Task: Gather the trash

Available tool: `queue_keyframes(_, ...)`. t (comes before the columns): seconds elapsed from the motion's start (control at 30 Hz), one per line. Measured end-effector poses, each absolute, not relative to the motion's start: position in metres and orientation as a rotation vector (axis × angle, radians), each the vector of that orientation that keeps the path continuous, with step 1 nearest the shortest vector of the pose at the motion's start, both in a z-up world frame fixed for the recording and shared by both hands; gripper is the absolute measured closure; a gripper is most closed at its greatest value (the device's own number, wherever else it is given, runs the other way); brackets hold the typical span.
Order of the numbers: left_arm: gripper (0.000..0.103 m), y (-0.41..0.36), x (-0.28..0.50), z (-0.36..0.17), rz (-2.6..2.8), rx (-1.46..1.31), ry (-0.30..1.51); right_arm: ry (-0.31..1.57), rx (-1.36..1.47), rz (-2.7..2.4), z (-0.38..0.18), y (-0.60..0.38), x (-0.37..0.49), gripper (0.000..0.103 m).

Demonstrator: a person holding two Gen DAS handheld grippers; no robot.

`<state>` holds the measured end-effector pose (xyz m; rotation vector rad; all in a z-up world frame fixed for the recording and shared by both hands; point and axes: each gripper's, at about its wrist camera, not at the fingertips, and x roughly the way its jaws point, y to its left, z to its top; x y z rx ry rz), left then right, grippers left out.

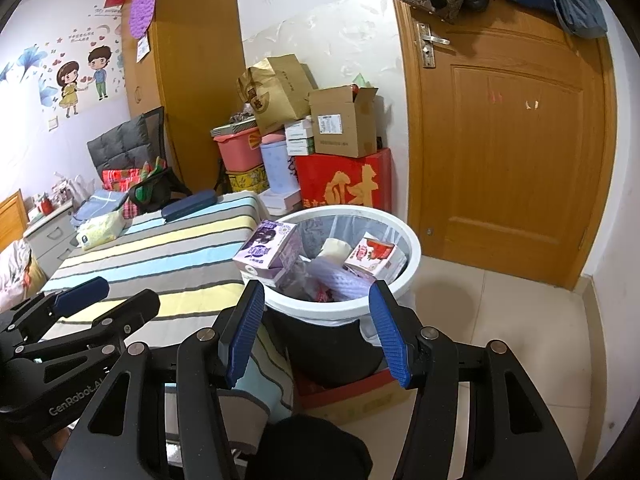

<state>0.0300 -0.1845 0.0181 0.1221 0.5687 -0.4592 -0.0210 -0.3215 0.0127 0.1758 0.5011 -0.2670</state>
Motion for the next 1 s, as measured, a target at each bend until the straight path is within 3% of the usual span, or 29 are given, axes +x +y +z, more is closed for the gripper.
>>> queue_keyframes(1.0,0.038,-0.1800,0.0294,0.0194,-0.454,0.114,0.582,0.504,0.173,-0.268,0.0160,-0.3172,-0.0228,0.047)
